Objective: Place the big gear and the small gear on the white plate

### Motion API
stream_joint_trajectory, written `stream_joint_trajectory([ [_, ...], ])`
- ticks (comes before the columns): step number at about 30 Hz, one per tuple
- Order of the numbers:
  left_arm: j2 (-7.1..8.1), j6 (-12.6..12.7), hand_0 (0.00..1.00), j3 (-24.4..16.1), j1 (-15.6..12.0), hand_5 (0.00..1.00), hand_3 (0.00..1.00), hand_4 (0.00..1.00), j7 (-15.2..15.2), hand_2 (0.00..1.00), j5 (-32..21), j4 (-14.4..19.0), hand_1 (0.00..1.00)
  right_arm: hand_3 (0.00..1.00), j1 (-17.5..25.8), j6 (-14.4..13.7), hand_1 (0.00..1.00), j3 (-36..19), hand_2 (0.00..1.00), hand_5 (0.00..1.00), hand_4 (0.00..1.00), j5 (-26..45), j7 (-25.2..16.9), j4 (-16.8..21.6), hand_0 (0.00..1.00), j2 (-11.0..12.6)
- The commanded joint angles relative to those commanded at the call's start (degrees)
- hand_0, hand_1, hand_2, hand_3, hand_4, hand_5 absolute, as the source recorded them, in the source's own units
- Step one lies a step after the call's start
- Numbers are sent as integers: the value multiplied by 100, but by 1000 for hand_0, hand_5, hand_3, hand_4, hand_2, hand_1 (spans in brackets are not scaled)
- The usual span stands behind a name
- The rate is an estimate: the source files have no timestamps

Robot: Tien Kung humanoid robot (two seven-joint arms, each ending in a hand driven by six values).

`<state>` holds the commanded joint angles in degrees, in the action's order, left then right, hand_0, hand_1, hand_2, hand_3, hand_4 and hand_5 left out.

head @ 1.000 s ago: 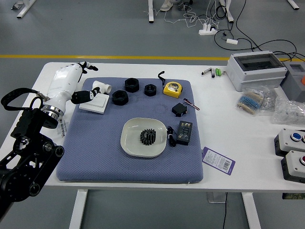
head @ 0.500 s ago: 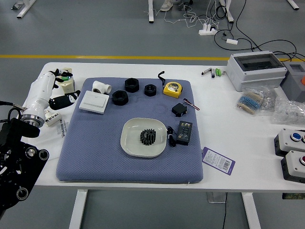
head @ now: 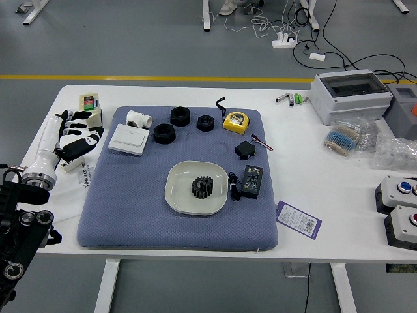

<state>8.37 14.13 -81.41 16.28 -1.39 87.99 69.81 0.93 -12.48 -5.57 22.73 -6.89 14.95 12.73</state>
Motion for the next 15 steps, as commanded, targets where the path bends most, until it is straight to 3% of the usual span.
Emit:
stream_joint_trajectory([
  [4,-10,-84,654,28,-28,339,678,752,-160,776,-817,45,678,550,1,-2,645,9,742,707,752,6,-3,0,626,-1],
  [5,-13,-136,702,38,-39,495,691,769,-221,784,-1078,57,690,550,3,-1,645,11,742,706,751,10,-5,0,625,0],
  [10,-25,-409,702,64,-72,495,691,769,-345,784,-2262,87,690,550,7,0,645,9,742,706,751,9,-8,0,625,3],
  [11,-24,-504,741,71,-75,584,719,776,-339,791,-2522,88,708,550,7,1,645,6,742,705,751,10,-9,0,624,3],
  [15,-27,-824,741,77,-78,584,719,776,-325,791,-3491,79,708,550,2,0,645,-3,742,705,751,9,-10,1,624,4],
])
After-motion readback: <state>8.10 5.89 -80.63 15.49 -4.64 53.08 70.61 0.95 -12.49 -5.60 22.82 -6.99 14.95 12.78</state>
